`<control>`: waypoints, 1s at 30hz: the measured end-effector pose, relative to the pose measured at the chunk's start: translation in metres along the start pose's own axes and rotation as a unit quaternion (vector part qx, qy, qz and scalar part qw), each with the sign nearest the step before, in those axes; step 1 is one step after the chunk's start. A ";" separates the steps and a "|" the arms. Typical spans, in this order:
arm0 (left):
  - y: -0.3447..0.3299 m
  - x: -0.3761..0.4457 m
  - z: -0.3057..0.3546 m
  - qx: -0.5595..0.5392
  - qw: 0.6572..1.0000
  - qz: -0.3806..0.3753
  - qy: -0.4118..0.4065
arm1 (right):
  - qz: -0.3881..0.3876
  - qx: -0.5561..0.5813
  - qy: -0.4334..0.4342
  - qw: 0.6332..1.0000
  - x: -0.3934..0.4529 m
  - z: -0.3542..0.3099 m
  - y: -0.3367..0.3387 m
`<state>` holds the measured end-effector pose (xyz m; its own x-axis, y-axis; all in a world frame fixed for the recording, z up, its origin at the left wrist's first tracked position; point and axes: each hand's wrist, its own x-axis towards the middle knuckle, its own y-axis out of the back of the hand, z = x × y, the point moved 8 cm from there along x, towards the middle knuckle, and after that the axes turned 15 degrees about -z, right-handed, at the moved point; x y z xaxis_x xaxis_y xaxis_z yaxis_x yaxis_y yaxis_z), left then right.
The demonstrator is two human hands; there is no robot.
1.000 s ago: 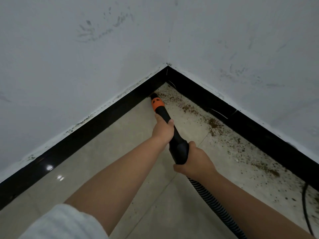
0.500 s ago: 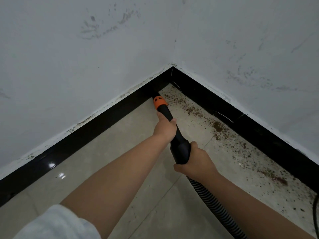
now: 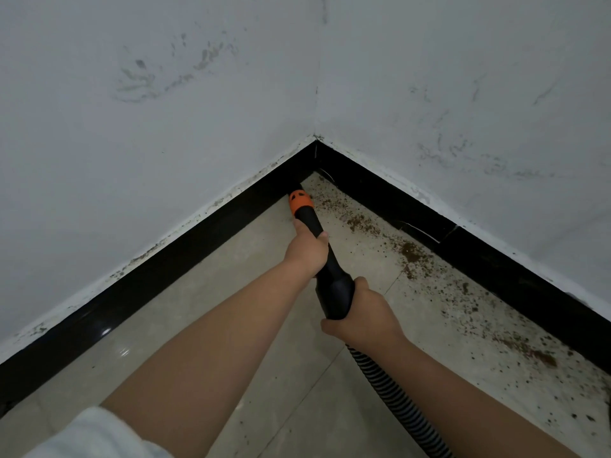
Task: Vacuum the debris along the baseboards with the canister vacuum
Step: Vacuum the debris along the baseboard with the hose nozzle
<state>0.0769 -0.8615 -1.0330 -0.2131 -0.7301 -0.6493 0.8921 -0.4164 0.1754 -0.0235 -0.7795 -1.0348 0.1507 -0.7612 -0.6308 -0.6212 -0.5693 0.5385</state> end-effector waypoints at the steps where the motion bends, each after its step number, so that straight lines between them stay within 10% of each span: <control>1: 0.000 0.002 0.003 0.002 1.000 0.003 -0.003 | 0.001 0.000 0.001 1.000 0.002 0.000 0.003; 30: -0.010 0.030 0.036 0.029 0.999 0.000 -0.041 | 0.042 -0.001 -0.008 0.999 0.015 0.000 0.038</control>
<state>0.0472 -0.8987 -1.0276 -0.2465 -0.7716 -0.5864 0.8685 -0.4443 0.2196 -0.0452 -0.8127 -1.0242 0.0851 -0.8017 -0.5917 -0.6299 -0.5034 0.5915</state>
